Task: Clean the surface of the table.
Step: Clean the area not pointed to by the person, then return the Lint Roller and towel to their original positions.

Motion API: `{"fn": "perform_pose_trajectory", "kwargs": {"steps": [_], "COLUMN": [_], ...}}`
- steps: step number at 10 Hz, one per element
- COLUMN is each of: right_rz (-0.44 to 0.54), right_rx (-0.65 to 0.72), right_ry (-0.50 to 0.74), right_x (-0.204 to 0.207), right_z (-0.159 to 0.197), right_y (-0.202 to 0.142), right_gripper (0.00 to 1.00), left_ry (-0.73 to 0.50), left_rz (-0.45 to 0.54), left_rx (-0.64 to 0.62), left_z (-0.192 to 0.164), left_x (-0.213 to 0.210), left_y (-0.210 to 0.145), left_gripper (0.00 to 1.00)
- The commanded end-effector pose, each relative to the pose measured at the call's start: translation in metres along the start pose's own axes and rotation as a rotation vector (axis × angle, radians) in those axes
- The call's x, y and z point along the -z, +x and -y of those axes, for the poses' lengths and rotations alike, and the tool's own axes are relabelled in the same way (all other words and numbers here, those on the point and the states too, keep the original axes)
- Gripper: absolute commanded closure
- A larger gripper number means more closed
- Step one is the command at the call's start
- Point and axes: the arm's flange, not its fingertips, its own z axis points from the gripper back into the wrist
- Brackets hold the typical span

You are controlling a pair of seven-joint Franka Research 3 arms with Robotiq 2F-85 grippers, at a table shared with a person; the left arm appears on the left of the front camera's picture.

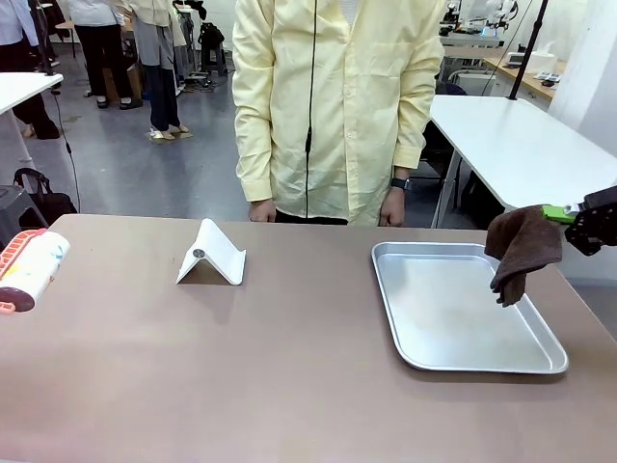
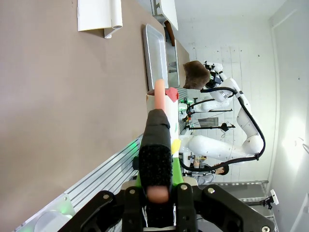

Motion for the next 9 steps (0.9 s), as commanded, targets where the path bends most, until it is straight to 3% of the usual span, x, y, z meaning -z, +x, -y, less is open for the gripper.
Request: {"fn": "perform_pose_trajectory", "kwargs": {"steps": [1, 9], "right_rz": [0.002, 0.002], "right_rx": [-0.01, -0.01], "right_ry": [0.017, 0.017], "right_x": [-0.0036, -0.0036], "right_z": [-0.0046, -0.0046], "right_y": [0.0, 0.0], "right_gripper": [0.96, 0.96], "left_ry": [-0.005, -0.005], "left_rz": [0.007, 0.007], "left_rx": [-0.009, -0.009], "left_z": [0.0037, 0.0037], "left_x": [-0.0007, -0.0007], "left_y": [-0.0007, -0.0007], "left_gripper": [0.78, 0.78]}}
